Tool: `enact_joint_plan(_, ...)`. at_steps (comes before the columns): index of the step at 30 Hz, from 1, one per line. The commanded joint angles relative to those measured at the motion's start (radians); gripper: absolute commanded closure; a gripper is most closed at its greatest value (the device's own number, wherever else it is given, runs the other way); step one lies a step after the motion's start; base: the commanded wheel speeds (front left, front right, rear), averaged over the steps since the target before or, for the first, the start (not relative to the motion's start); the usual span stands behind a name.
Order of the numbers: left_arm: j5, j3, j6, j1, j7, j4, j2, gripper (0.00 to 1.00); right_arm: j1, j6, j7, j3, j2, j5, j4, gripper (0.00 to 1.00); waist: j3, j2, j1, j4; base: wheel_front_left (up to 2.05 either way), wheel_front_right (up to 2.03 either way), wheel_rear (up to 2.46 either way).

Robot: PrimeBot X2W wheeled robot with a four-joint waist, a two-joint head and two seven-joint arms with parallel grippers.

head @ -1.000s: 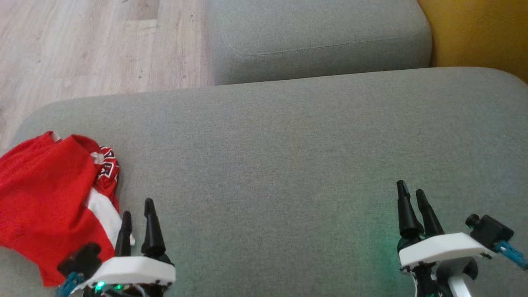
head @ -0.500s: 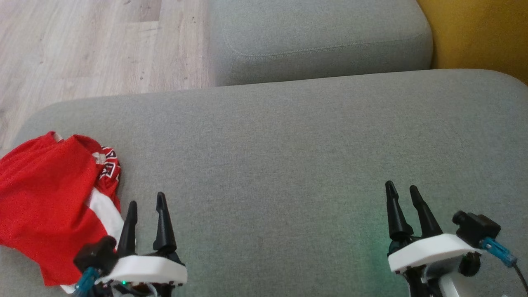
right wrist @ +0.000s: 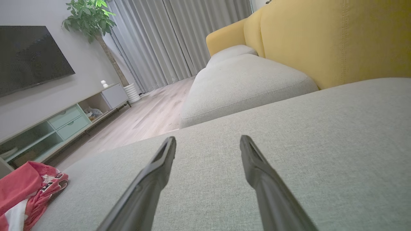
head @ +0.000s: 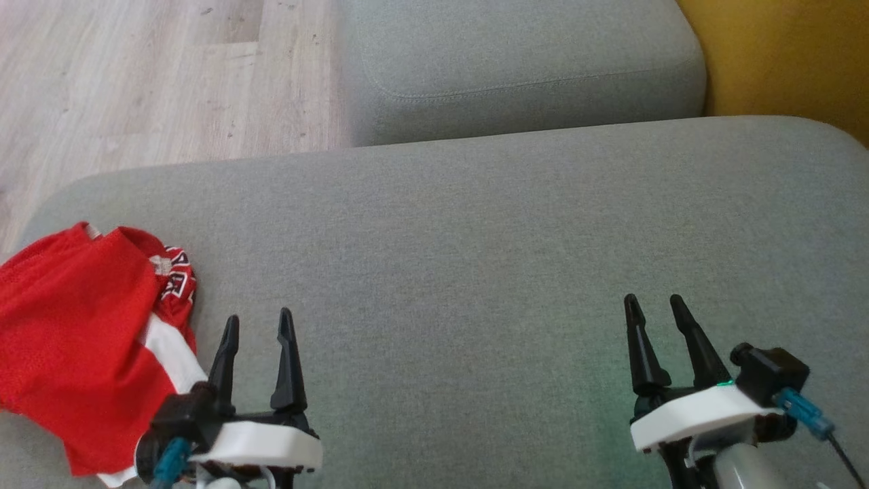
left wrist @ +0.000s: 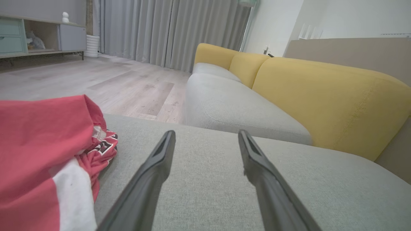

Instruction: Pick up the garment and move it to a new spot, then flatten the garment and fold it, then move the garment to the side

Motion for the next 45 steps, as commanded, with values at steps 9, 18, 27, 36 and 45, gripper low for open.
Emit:
enact_joint_plan(9, 0.134, 0.01, 0.019, -0.045, -0.039, -0.012, 0.007, 0.0, -0.051, -0.001, -0.039, 0.002, -0.009, -0.099, -0.023, 0.0, -0.013, -0.0001, 0.0, -0.006, 0.0, 0.0, 0.0)
enact_joint_plan(18, 0.24, 0.018, 0.049, -0.049, -0.066, 0.021, 0.006, 0.0, -0.051, -0.001, -0.066, -0.014, -0.01, -0.202, -0.002, 0.0, -0.02, -0.0001, 0.0, -0.007, 0.0, 0.0, 0.0)
enact_joint_plan(27, 0.282, 0.031, 0.053, -0.055, -0.085, 0.032, 0.003, 0.0, -0.057, -0.001, -0.084, -0.022, -0.01, -0.278, 0.012, 0.0, -0.012, -0.0001, 0.0, -0.005, 0.0, 0.0, 0.0)
enact_joint_plan(36, 0.28, 0.052, 0.03, -0.073, -0.085, 0.064, 0.002, 0.0, -0.06, -0.001, -0.084, -0.034, -0.01, -0.281, 0.015, 0.0, -0.002, -0.0001, 0.0, 0.0, 0.0, 0.0, 0.0)
enact_joint_plan(45, 0.274, 0.048, 0.036, -0.088, -0.085, 0.061, 0.002, 0.0, -0.06, -0.001, -0.084, -0.047, -0.01, -0.281, 0.014, 0.0, 0.012, -0.0001, 0.0, 0.042, 0.0, 0.0, 0.0)
